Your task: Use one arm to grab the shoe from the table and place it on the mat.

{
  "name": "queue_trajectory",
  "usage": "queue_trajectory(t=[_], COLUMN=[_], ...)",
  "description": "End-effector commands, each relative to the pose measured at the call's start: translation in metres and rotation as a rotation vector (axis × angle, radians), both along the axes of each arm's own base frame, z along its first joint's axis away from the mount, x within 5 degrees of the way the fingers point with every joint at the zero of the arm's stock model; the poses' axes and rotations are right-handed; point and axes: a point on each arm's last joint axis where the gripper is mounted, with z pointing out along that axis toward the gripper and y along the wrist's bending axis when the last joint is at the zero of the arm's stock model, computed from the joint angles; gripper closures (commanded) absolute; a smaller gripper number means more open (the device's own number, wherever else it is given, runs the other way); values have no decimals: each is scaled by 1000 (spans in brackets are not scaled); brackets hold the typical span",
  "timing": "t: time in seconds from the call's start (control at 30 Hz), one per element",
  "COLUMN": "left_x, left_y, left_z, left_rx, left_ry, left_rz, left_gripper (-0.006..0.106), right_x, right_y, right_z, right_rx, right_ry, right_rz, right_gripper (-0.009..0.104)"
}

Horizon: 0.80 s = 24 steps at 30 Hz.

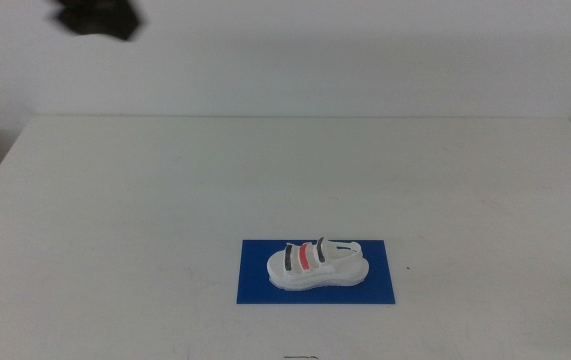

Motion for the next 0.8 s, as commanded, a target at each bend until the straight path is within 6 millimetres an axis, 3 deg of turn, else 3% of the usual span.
queue_trajectory(t=[0.0, 0.13, 0.37, 0.47, 0.63, 0.77], left_x=[-41, -91, -173, -203, -234, -242], left_y=[23, 51, 70, 72, 75, 76], left_z=[20, 14, -49, -89, -153, -191], left_rx=[-61, -116, -193, -264, -295, -352], left_ry=[-100, -306, -615, -725, -834, -870], left_rz=[83, 192, 307, 342, 358, 379], left_gripper=[7, 7, 7, 7, 7, 7], right_x=[-2, -2, -2, -2, -2, -2], right_y=[0, 0, 0, 0, 0, 0], right_z=[14, 14, 14, 14, 14, 14], right_rx=[-16, -16, -16, -16, -16, -16], right_ry=[-114, -114, -114, -114, -114, -114], right_rz=[1, 1, 1, 1, 1, 1], right_gripper=[1, 1, 1, 1, 1, 1])
